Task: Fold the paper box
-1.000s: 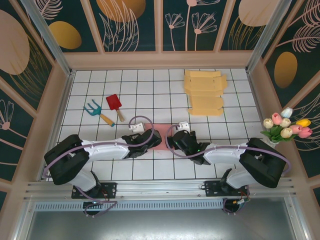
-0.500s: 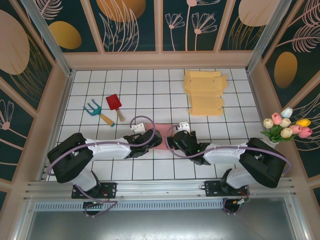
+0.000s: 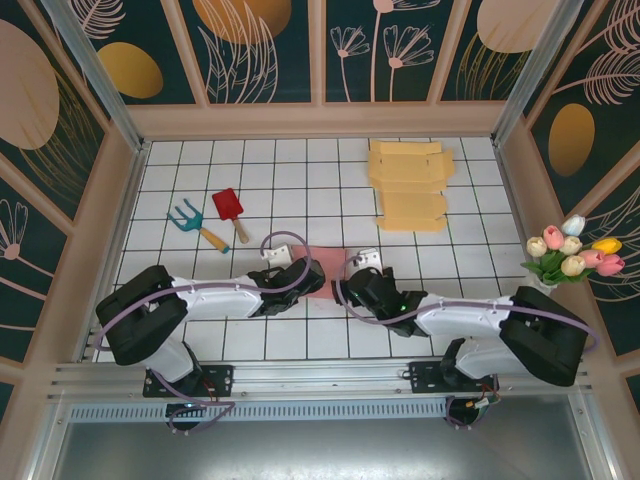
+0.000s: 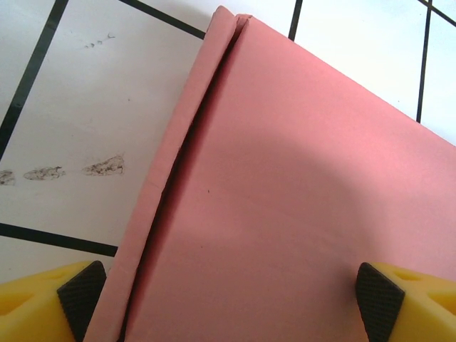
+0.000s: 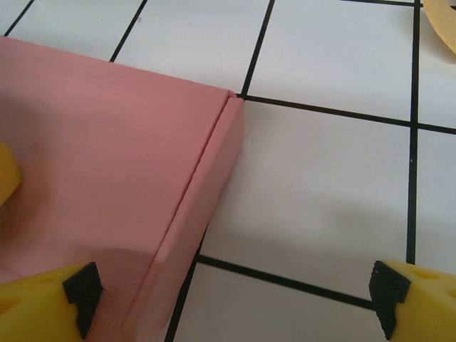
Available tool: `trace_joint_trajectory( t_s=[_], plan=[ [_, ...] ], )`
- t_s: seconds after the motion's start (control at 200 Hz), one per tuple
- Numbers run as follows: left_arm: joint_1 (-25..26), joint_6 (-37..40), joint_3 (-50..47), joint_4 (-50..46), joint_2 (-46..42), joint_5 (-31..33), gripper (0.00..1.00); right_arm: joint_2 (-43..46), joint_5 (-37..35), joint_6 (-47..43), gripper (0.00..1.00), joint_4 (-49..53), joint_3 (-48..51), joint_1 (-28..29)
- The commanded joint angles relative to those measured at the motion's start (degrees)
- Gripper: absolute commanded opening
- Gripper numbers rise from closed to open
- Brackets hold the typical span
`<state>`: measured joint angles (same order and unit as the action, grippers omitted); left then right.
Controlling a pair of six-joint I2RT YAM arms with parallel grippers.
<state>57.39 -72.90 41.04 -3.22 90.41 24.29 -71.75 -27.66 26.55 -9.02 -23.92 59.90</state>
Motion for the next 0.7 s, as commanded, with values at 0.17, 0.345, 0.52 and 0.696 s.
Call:
trace_joint_trajectory(
  t_s=[0.17, 0.345, 0.52, 0.696],
  plan=[
    [0.19, 0.34, -0.17, -0.32, 1.52, -0.59, 0.91, 9.86, 1.7, 10.42, 0.71, 3.37, 2.89, 1.3],
    [0.21, 0.48, -0.08, -0.29, 1.76, -0.56, 0.91, 11.78, 3.3, 13.49, 0.54, 2.79, 4.6, 0.98],
    [0.23, 0.61, 0.1, -0.38, 1.88, -0.77, 0.91, 10.09, 5.92, 14.41, 0.48, 0.2, 5.64, 0.66],
    [0.24, 0.75, 0.26, -0.29, 2.01, -0.85, 0.91, 7.69, 6.45, 14.28, 0.52, -1.5, 5.64, 0.66]
  ],
)
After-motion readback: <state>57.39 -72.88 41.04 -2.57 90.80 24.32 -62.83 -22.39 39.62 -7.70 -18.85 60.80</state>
